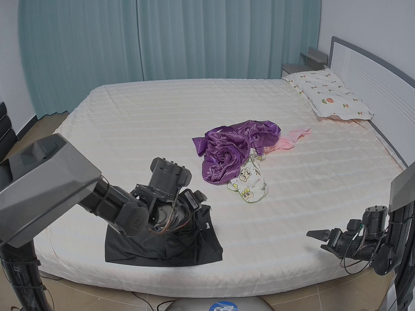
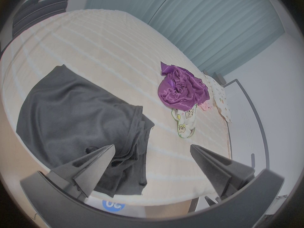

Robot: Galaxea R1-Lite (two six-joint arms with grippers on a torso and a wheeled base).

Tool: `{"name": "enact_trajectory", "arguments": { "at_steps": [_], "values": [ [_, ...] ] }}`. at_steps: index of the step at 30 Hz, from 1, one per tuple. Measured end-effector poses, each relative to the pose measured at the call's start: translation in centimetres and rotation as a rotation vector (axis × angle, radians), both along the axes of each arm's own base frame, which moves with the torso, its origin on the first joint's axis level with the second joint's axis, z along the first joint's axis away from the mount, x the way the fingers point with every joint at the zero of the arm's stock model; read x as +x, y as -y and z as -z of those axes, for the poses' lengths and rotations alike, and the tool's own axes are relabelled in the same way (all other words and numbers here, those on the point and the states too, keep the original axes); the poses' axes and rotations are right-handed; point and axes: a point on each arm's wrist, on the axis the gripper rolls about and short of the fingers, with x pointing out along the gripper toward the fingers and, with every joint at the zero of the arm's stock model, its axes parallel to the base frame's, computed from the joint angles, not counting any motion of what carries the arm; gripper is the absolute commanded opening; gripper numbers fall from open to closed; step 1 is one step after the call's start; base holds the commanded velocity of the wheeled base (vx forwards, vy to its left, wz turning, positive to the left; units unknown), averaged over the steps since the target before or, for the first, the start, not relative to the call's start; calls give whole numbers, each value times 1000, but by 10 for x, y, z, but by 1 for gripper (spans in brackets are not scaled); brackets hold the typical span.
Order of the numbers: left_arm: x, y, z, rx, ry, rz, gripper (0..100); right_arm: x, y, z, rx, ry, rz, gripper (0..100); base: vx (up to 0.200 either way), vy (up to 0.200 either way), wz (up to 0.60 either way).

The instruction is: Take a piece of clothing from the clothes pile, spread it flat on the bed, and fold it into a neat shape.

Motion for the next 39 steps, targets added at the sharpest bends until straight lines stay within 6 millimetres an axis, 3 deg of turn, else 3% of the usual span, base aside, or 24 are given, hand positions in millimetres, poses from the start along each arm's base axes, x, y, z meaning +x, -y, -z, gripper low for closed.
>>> {"name": "enact_trajectory", "arguments": {
  "at_steps": [5, 11, 19, 24, 39],
  "values": [
    [-3, -47, 0, -38, -51, -86, 100, -1, -13, -1, -34, 9, -17, 100, -160, 0, 0],
    [-8, -87, 2, -87, -81, -157, 100, 11, -42, -3, -115, 91, 9, 100, 0, 0, 0],
    [-7, -108, 6, -127, -93, -231, 100, 36, -86, -11, -108, 241, -48, 100, 0, 0, 0],
    [-4, -118, 6, -161, -96, -242, 100, 41, -108, -9, -112, 285, -112, 100, 0, 200, 0],
    [6, -162, 2, -244, -93, -297, 100, 66, -136, -9, -207, 331, -185, 100, 0, 200, 0]
  ]
}}
